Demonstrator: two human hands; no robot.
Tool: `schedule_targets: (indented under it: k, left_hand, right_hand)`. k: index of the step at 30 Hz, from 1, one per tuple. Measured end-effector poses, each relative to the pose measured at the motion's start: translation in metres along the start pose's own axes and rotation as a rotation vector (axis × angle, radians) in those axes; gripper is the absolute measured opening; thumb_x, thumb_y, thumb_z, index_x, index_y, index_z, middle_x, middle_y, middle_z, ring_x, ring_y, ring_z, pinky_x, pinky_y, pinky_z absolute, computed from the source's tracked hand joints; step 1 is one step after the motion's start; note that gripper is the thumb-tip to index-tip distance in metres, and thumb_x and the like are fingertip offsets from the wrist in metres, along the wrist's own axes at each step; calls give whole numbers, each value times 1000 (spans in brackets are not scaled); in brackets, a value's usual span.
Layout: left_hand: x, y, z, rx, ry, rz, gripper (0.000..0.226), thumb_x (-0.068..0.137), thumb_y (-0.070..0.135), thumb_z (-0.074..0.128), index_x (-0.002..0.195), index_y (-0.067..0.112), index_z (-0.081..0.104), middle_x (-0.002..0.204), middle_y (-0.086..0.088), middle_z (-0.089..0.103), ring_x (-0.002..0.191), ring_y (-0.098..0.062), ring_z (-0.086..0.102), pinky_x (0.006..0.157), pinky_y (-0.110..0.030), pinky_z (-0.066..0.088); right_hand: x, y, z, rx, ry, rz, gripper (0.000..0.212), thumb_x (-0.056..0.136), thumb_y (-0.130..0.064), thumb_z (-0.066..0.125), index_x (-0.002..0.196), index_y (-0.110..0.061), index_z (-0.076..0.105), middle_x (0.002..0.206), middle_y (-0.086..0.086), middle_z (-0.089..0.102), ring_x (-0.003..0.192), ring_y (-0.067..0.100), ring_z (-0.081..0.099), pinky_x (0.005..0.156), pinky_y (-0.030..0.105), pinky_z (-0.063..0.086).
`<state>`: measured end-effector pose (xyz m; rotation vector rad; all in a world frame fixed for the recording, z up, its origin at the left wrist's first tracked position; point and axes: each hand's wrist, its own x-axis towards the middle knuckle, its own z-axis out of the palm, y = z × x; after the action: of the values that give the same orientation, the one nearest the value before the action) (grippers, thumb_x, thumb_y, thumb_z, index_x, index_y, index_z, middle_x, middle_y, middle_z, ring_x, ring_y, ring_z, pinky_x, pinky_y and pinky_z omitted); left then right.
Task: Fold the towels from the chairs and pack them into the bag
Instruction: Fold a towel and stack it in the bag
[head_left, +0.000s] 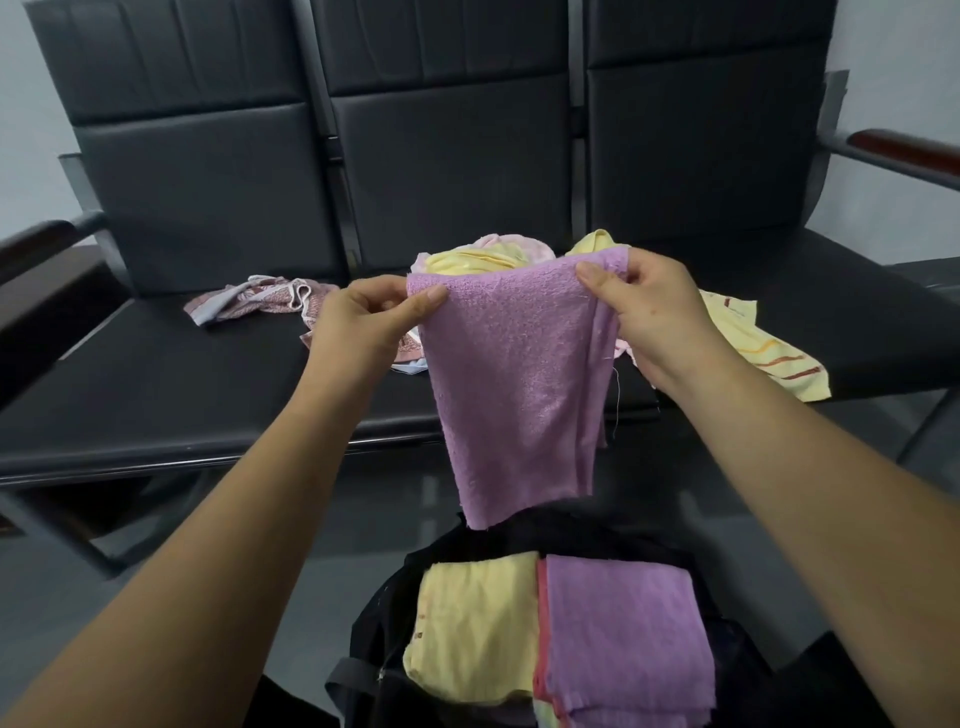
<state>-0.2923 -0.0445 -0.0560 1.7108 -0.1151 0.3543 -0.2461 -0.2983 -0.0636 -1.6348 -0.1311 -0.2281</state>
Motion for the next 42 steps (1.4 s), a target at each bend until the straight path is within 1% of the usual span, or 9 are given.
schedule_targets:
  k: [5, 9, 12, 19, 24, 29, 34, 38, 42]
  left_hand:
    - [-5, 6, 5, -120, -76, 26, 14, 95, 17, 70, 108, 15, 74, 98, -5, 77, 93, -18, 71, 86, -34, 57]
    - [-12, 15, 12, -20, -177, 56, 22, 99, 18, 63, 120, 22, 68, 82, 2, 76, 78, -13, 71, 69, -32, 59]
    - [-16, 17, 19, -38, -281, 53, 27, 99, 18, 63, 125, 22, 65, 96, -19, 76, 87, -31, 74, 73, -43, 59]
    - [-18, 12, 29, -242, -169, -79, 47, 89, 11, 77, 117, 14, 39, 86, -2, 73, 69, -12, 68, 54, -21, 51]
    - [-28, 9, 26, 44, -545, -374, 36, 83, 24, 80, 116, 14, 69, 109, 0, 78, 103, -18, 74, 85, -31, 57]
    - [-27, 11, 35, -393, -360, -415, 47, 86, 21, 70, 127, 1, 63, 117, -14, 74, 108, -28, 72, 86, -38, 61]
    - [-17, 12, 33, -557, -171, -421, 49, 92, 29, 64, 134, 4, 60, 121, -9, 74, 111, -20, 71, 88, -39, 60]
    - [-12, 11, 25, -598, -117, -388, 42, 96, 22, 62, 134, 4, 60, 123, -13, 72, 114, -24, 70, 92, -40, 58]
    - [-7, 7, 12, -528, -117, -351, 29, 94, -1, 55, 122, 0, 62, 102, -13, 76, 94, -26, 74, 78, -38, 61]
  right_hand:
    - [-3, 0, 1, 89, 19, -39, 23, 93, -24, 76, 110, -9, 74, 110, 14, 75, 108, 29, 71, 97, 54, 57]
    - [-8, -1, 9, 131, -310, -33, 74, 74, -45, 89, 138, -24, 58, 133, 2, 68, 124, 21, 65, 105, 47, 53]
    - [-21, 4, 27, 52, -508, -25, 98, 71, -30, 93, 152, -29, 37, 142, -5, 60, 130, 14, 60, 107, 44, 51]
    - [-18, 3, 40, 255, -288, 62, 86, 72, -18, 92, 146, -22, 48, 138, 1, 64, 126, 22, 63, 103, 44, 55]
    - [-8, -5, 23, 604, -209, 221, 68, 82, 1, 80, 143, -10, 51, 128, 17, 69, 113, 29, 71, 88, 42, 60]
    - [-5, -1, 12, 541, -257, 446, 123, 57, -17, 100, 158, -17, 31, 124, 16, 72, 107, 30, 74, 87, 45, 61]
    - [-15, -1, 12, 512, -421, 509, 32, 93, -31, 73, 120, -13, 70, 115, 5, 77, 106, 17, 74, 95, 34, 56]
    - [-10, 7, 11, 499, -435, 477, 65, 78, -11, 86, 137, -7, 58, 136, 10, 66, 125, 25, 64, 99, 36, 54]
    - [-7, 9, 7, 478, -341, 400, 49, 80, 1, 78, 127, -10, 68, 125, 13, 71, 110, 24, 72, 87, 33, 59]
